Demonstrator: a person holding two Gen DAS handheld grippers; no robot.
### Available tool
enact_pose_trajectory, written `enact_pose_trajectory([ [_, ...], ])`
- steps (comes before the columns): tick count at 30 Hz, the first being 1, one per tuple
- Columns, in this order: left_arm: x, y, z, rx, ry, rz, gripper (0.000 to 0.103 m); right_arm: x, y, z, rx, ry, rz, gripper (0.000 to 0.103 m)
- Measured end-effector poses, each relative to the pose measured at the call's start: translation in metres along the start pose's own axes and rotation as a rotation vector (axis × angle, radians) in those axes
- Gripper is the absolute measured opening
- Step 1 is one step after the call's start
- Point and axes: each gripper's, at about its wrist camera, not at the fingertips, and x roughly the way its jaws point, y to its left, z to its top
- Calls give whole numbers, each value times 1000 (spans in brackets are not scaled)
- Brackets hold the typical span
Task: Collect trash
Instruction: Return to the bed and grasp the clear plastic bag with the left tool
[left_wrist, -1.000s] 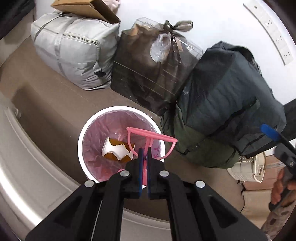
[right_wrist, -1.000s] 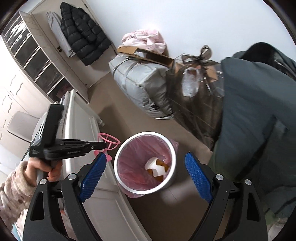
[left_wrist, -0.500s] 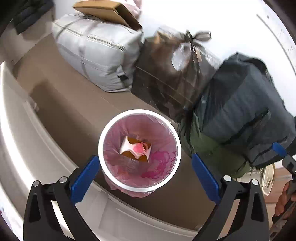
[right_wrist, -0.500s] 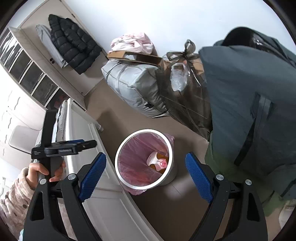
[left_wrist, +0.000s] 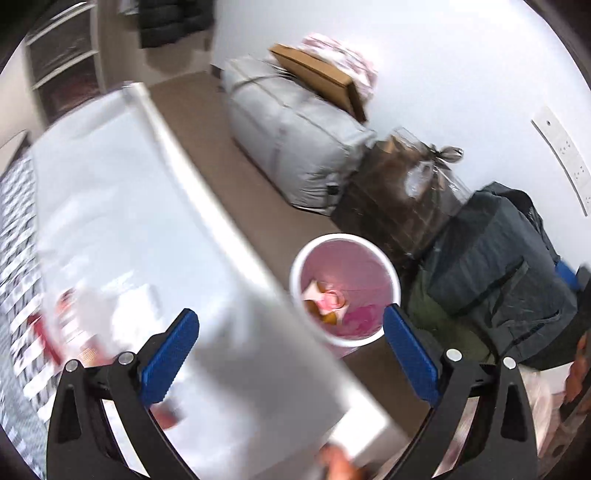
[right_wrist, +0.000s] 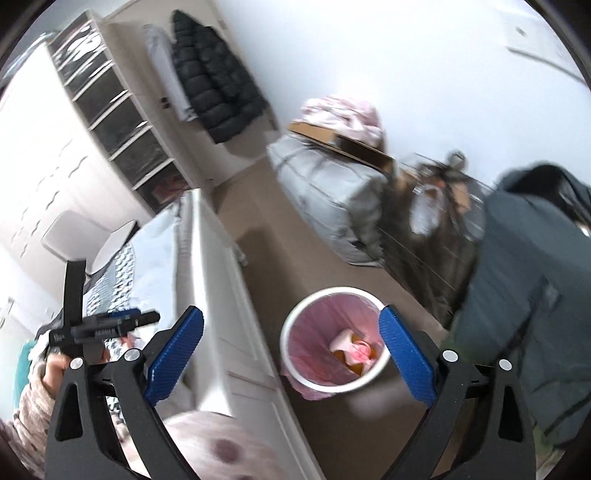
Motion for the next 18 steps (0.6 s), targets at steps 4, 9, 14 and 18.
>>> enact_pose_trajectory([
  [4, -32, 40, -34, -34, -30, 84, 98, 11, 51, 8, -62, 13, 52, 95],
  [9, -51, 90, -67, -105, -43, 154, 98, 36, 119, 12, -143, 52, 143, 95],
  [14, -58, 138, -90, -191, -43, 172, 98, 67, 175, 4, -202, 112, 221, 95],
  [18, -54, 162, -103, -203, -37, 201, 98, 89, 201, -10, -216, 163, 256, 95],
])
